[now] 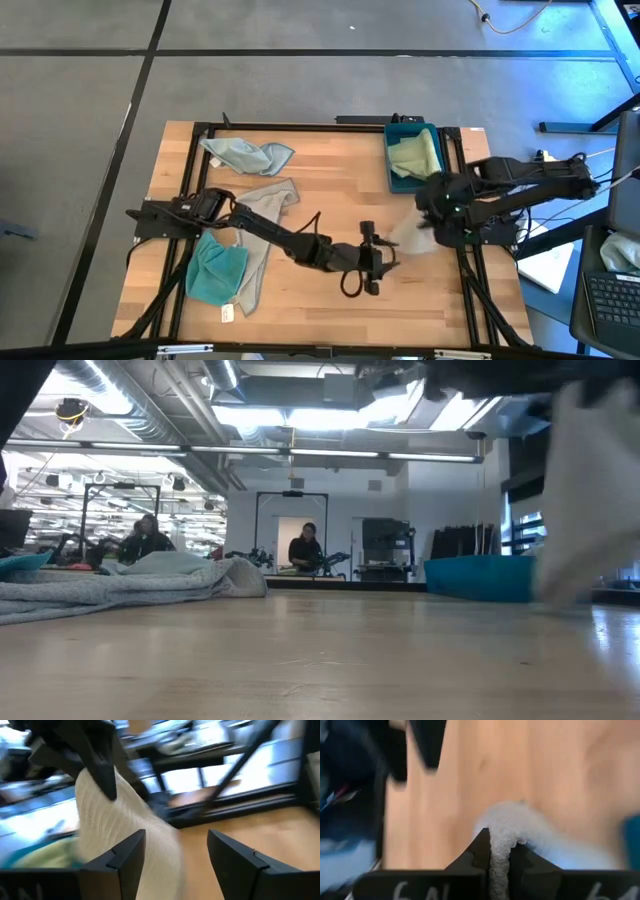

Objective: Fold microfiber towels
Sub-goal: Put the top grey microfiber cloth into the blue bin

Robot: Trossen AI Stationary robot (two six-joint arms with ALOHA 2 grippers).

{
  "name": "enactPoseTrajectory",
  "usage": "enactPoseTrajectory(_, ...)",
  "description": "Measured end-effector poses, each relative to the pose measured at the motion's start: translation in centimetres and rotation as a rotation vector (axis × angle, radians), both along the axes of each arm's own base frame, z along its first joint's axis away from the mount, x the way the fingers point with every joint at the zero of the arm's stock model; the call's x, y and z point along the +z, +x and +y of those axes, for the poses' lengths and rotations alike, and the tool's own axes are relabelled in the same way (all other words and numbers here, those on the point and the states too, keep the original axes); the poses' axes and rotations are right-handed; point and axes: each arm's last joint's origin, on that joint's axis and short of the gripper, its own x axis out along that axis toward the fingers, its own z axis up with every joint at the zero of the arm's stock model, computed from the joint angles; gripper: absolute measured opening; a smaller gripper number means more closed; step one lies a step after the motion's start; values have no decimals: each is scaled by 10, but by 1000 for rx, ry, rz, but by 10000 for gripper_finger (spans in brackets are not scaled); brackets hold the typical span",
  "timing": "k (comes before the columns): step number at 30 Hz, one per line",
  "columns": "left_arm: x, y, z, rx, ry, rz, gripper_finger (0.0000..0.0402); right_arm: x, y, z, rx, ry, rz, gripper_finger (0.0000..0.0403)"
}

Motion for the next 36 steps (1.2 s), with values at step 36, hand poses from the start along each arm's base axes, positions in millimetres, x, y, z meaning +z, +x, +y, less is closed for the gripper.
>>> enactPoseTrajectory(36,38,3,204,-984,-412,27,206,31,90,46,268,-453,294,18)
